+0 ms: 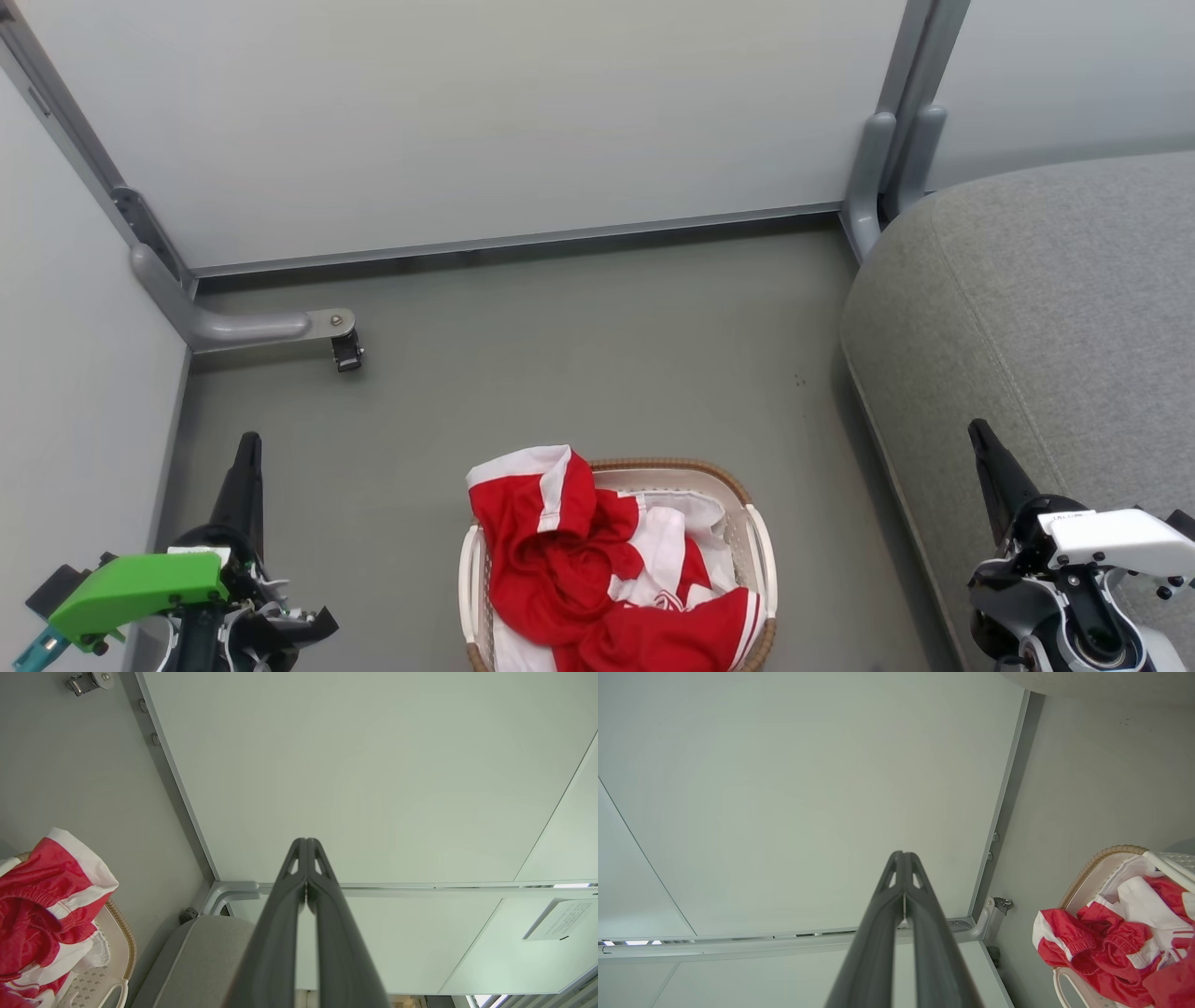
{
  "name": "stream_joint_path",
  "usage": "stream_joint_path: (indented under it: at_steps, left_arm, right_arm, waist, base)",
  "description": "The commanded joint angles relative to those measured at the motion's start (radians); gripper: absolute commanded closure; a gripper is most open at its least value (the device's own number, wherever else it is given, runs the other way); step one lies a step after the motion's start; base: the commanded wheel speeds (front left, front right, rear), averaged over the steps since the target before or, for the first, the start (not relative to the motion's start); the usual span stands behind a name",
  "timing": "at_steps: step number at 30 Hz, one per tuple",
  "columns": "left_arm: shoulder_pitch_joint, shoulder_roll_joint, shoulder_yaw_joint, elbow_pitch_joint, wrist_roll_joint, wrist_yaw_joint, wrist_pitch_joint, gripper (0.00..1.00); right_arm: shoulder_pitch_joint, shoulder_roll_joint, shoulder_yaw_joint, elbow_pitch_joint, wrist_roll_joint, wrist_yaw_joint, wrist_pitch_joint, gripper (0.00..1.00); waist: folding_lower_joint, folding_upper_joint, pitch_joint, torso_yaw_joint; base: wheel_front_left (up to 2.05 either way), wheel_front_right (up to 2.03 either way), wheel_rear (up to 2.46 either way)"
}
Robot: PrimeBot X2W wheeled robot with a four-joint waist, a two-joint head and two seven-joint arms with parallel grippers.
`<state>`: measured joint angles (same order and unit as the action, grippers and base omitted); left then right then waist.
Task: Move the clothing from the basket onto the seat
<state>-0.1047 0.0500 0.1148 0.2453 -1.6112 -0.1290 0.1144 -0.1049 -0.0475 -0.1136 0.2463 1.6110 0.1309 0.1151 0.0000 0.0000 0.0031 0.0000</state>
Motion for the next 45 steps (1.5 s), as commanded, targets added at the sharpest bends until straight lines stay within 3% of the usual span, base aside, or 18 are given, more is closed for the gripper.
stream_joint_path:
  at_steps: [1, 2, 3, 4, 5, 24, 34, 45]
  left_arm:
    - [-0.009, 0.000, 0.000, -0.002, -0.003, -0.005, 0.002, 1.00]
    - [-0.009, 0.000, 0.000, -0.002, -0.003, -0.005, 0.002, 1.00]
    - [0.000, 0.000, 0.000, 0.000, 0.000, 0.000, 0.000, 0.00]
    - [0.003, -0.001, -0.001, 0.007, 0.000, 0.000, -0.001, 1.00]
    - [0.009, -0.003, -0.002, 0.016, 0.000, 0.000, -0.002, 0.00]
    - [0.062, -0.006, -0.076, -0.016, 0.080, 0.001, -0.082, 0.00]
    - [0.072, -0.005, -0.089, -0.051, 0.229, 0.000, -0.123, 0.00]
    - [0.082, -0.003, -0.138, -0.113, 0.468, 0.026, -0.165, 0.00]
  right_arm:
    - [-0.008, -0.006, -0.001, -0.003, 0.004, 0.000, 0.000, 1.00]
    - [-0.008, -0.006, -0.001, -0.003, 0.004, 0.000, 0.000, 1.00]
    - [0.000, 0.000, 0.000, 0.000, 0.000, 0.000, 0.000, 0.00]
    - [0.004, 0.002, 0.001, 0.007, -0.001, 0.000, -0.001, 1.00]
    - [0.010, 0.005, 0.001, 0.014, -0.001, 0.000, -0.001, 0.00]
    - [0.059, 0.008, 0.028, 0.011, -0.072, 0.000, -0.081, 0.00]
    - [0.062, 0.006, 0.013, -0.029, -0.220, 0.000, -0.123, 0.00]
    - [0.076, 0.004, 0.036, -0.105, -0.424, 0.000, -0.165, 0.00]
  waist:
    - [0.0000, 0.0000, 0.000, 0.000]
    - [0.0000, 0.0000, 0.000, 0.000]
    - [0.0000, 0.0000, 0.000, 0.000]
    - [0.0000, 0.0000, 0.000, 0.000]
    - [0.0000, 0.0000, 0.000, 0.000]
    - [0.0000, 0.0000, 0.002, 0.000]
    - [0.0000, 0.0000, 0.005, 0.001]
    - [0.0000, 0.0000, 0.008, 0.002]
  base:
    - [0.00, 0.00, 0.00]
    - [0.00, 0.00, 0.00]
    - [0.00, 0.00, 0.00]
    - [0.00, 0.00, 0.00]
    - [0.00, 0.00, 0.00]
    - [0.00, 0.00, 0.00]
    - [0.00, 0.00, 0.00]
    - [0.00, 0.00, 0.00]
